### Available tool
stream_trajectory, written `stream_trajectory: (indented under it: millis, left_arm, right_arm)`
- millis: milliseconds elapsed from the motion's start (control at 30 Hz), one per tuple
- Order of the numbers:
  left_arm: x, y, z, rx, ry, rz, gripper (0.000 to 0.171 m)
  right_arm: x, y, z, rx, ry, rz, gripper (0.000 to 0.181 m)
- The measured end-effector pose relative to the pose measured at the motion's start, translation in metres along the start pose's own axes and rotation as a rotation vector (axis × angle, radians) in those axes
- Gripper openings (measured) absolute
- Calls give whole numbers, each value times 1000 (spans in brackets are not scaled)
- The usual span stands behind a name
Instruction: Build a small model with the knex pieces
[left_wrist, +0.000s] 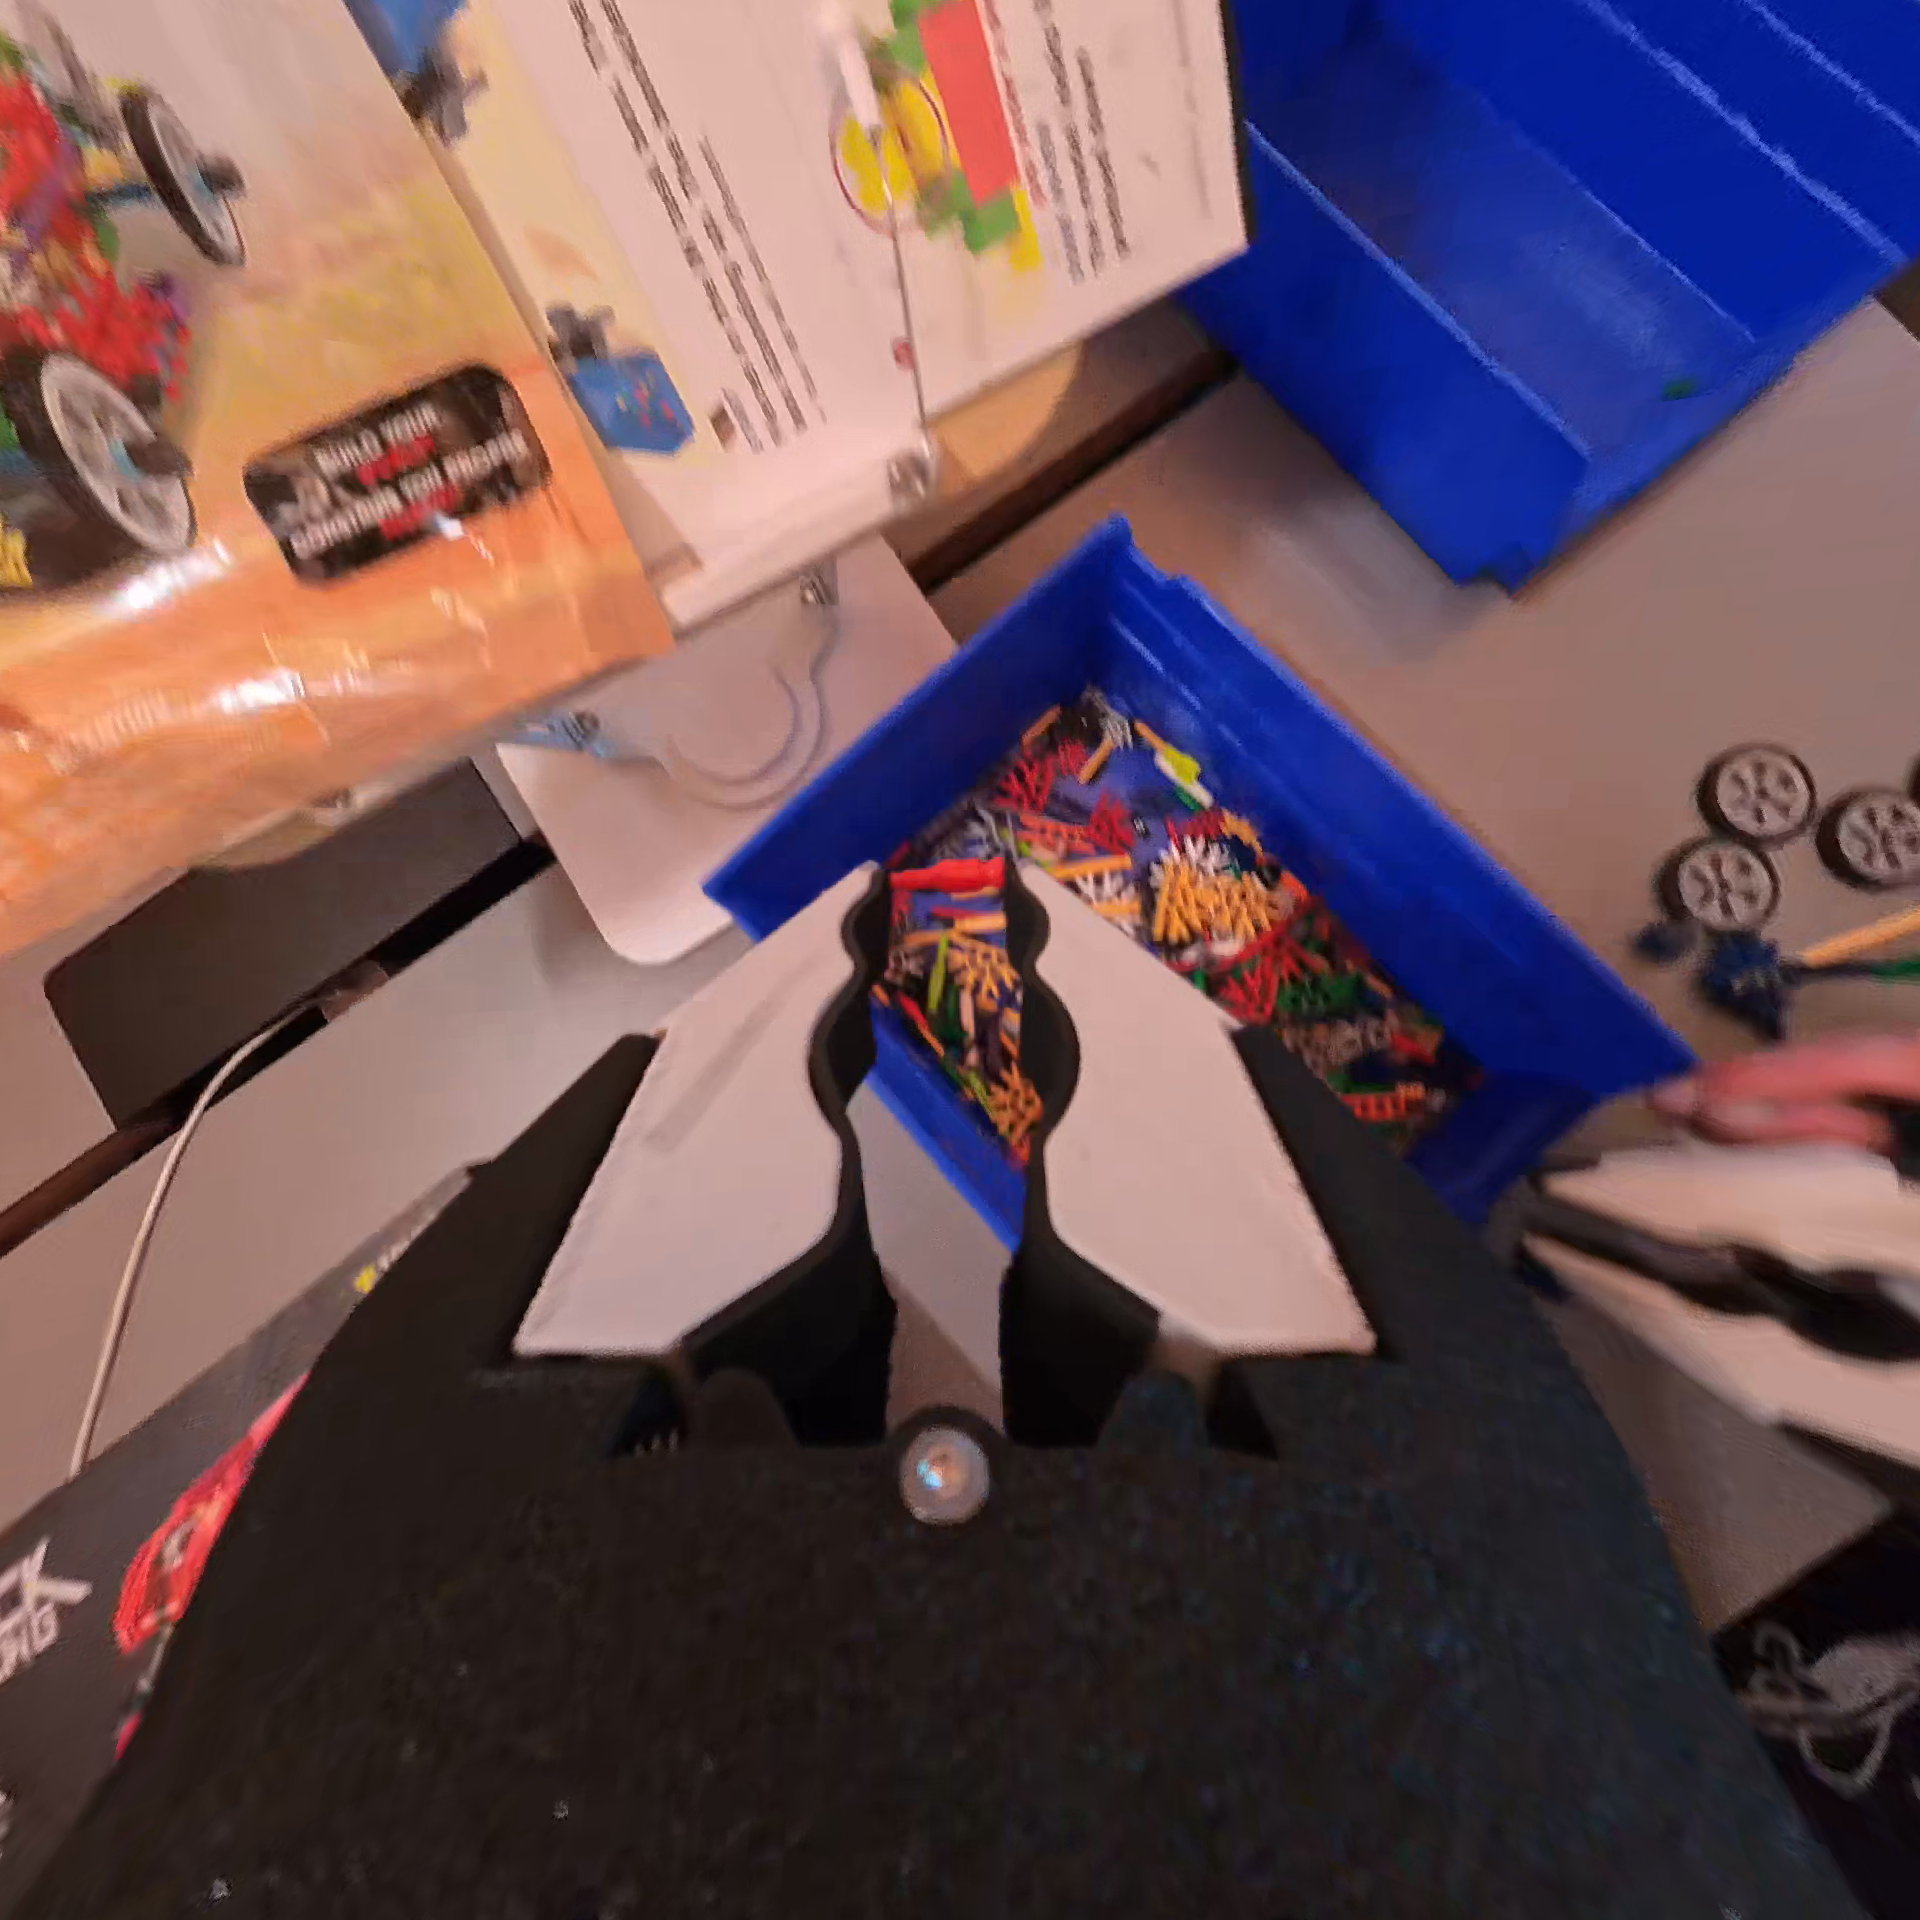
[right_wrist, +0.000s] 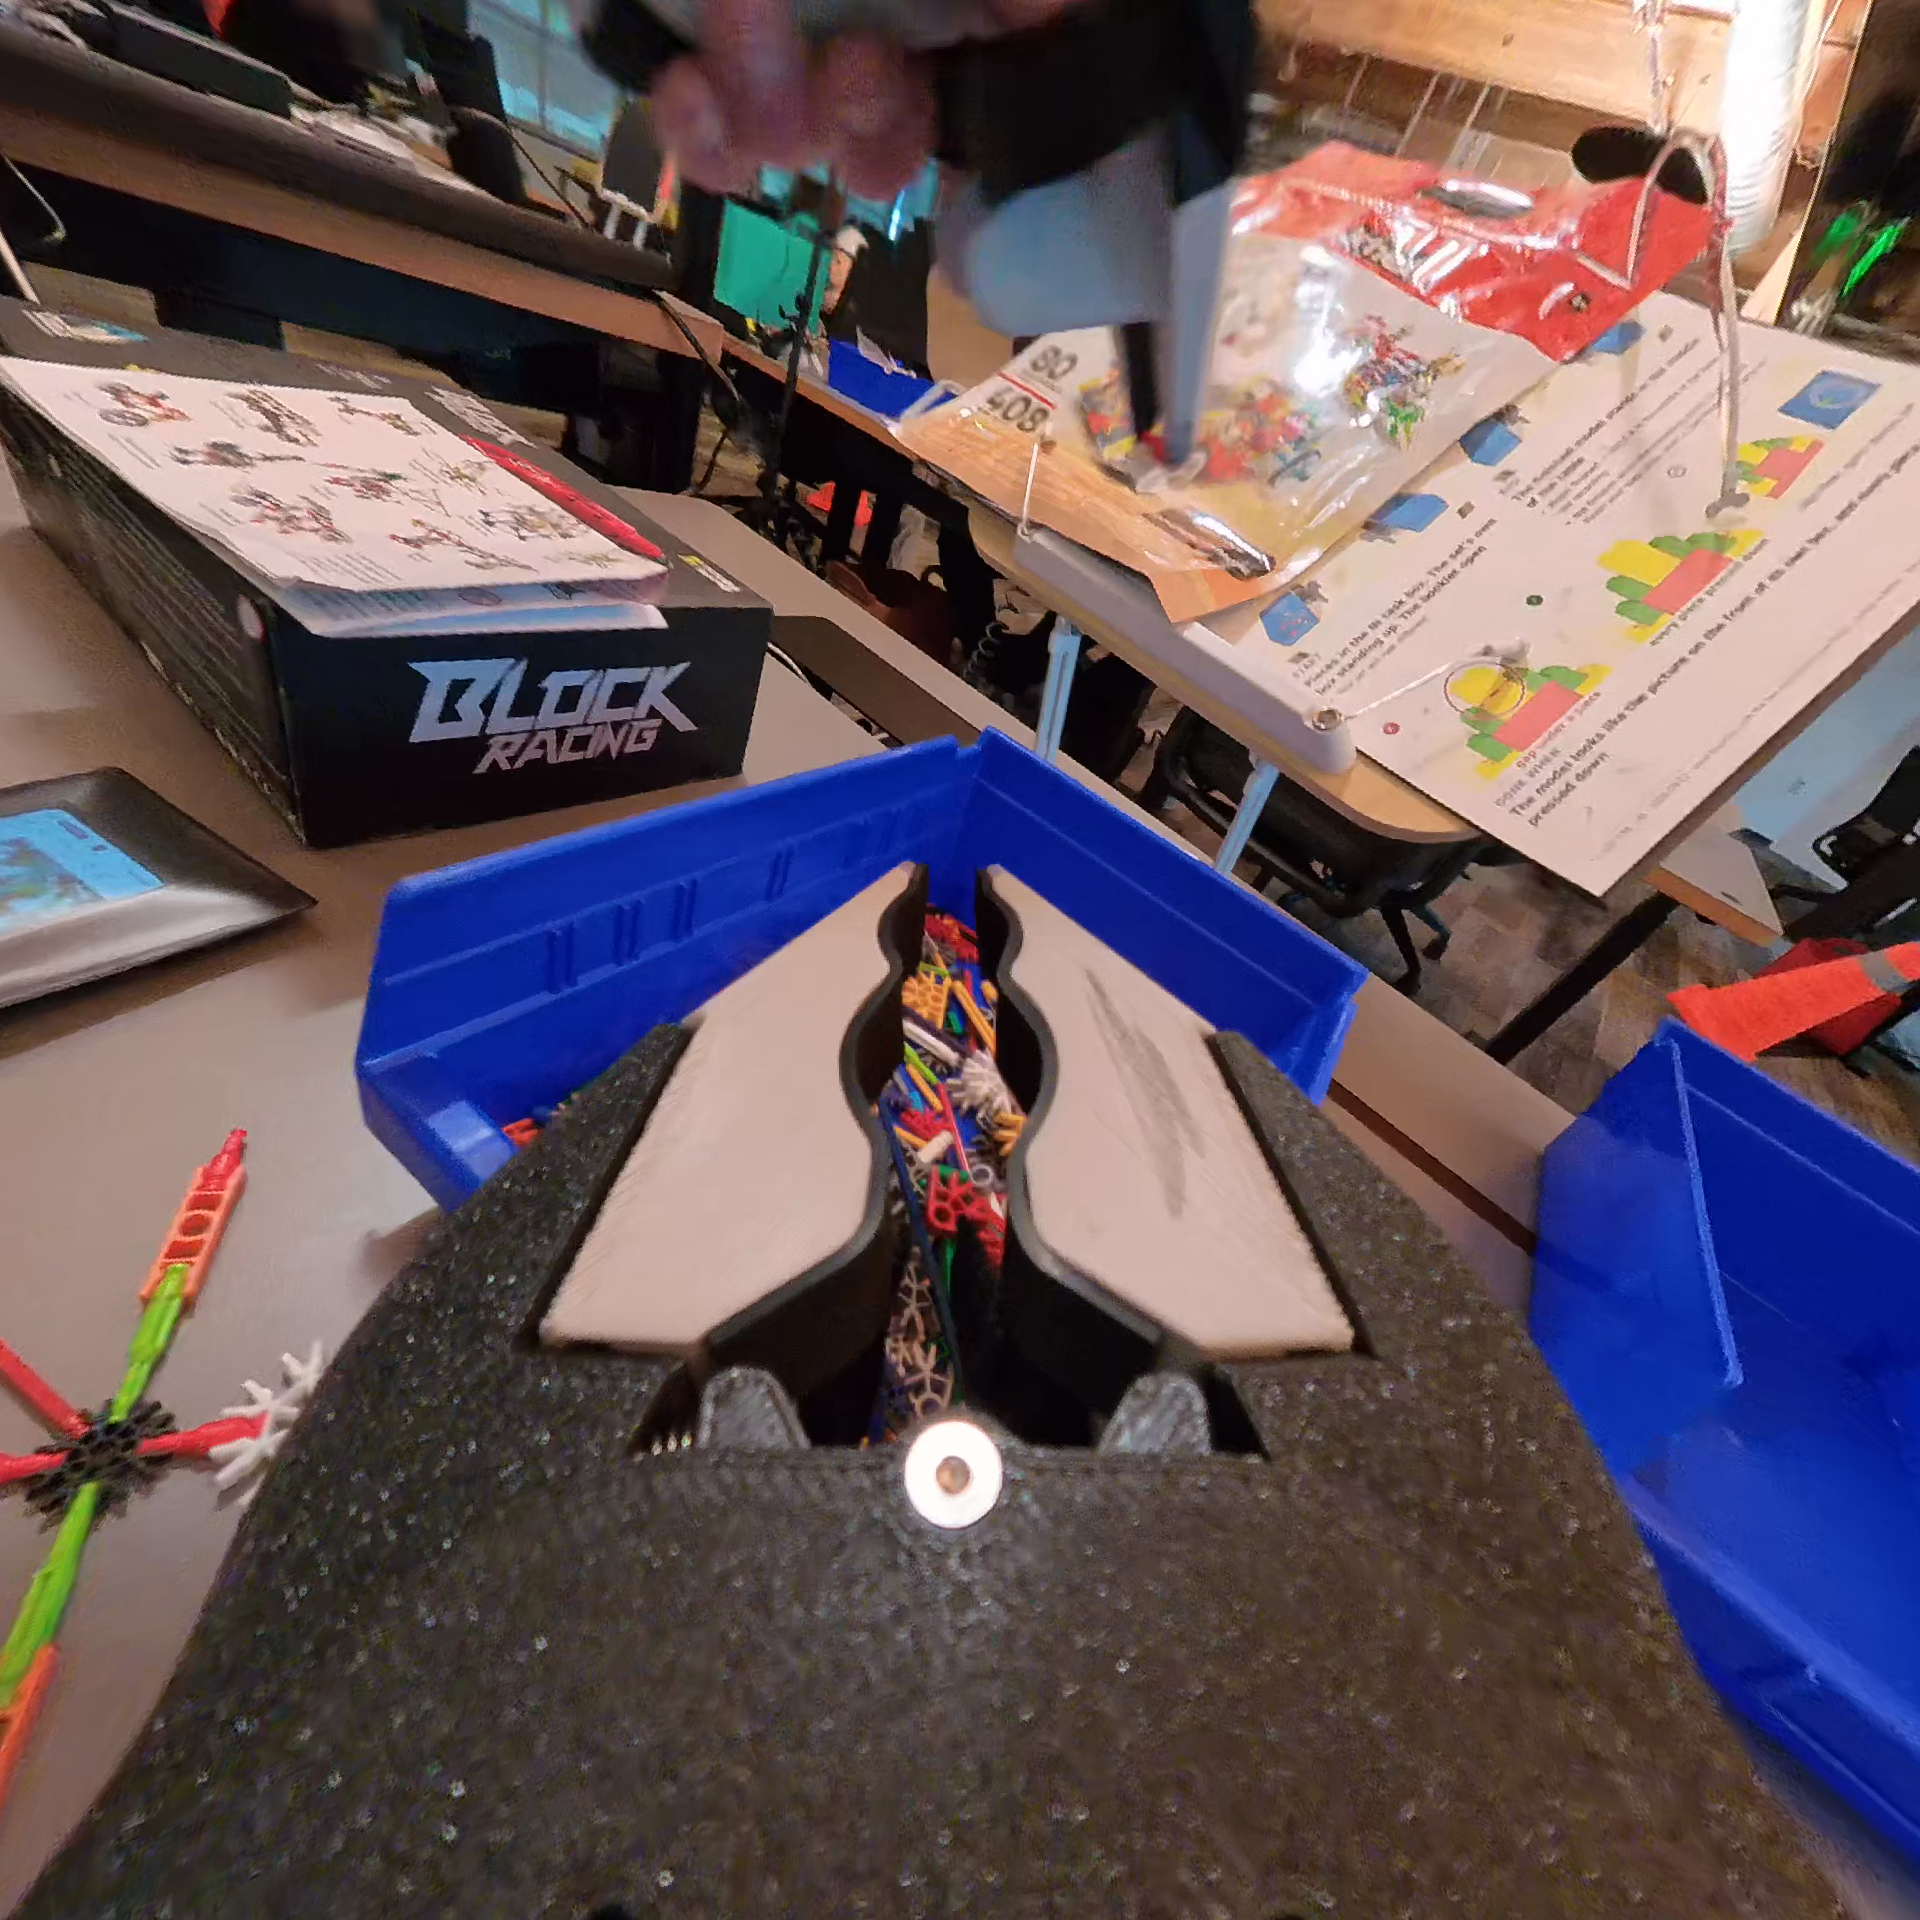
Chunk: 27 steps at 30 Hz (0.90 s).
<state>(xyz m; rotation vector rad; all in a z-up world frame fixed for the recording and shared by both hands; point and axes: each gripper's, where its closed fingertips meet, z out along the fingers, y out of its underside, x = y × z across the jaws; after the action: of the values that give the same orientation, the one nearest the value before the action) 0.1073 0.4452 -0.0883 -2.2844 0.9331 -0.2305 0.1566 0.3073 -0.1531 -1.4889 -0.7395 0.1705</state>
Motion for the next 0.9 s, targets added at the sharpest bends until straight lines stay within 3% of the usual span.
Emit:
stream_trajectory:
  millis: [233, 433, 533, 733, 900]
  left_arm:
    - [48, 100, -55, 78, 99, 69, 20]
    - [99, 171, -59, 129, 287, 13, 20]
    - [130, 197, -56, 153, 466, -72, 21]
    - [184, 198, -76, 341, 973, -281, 20]
    - [192, 192, -97, 471, 1195, -344, 19]
  right_arm:
    - [-27, -12, -19, 10, -65, 1, 8]
    - [-77, -7, -51, -21, -175, -58, 9]
    - [-100, -3, -65, -15, -219, -88, 9]
    - [-122, -15, -78, 67, -207, -179, 13]
    - [-115, -22, -79, 102, -162, -167, 13]
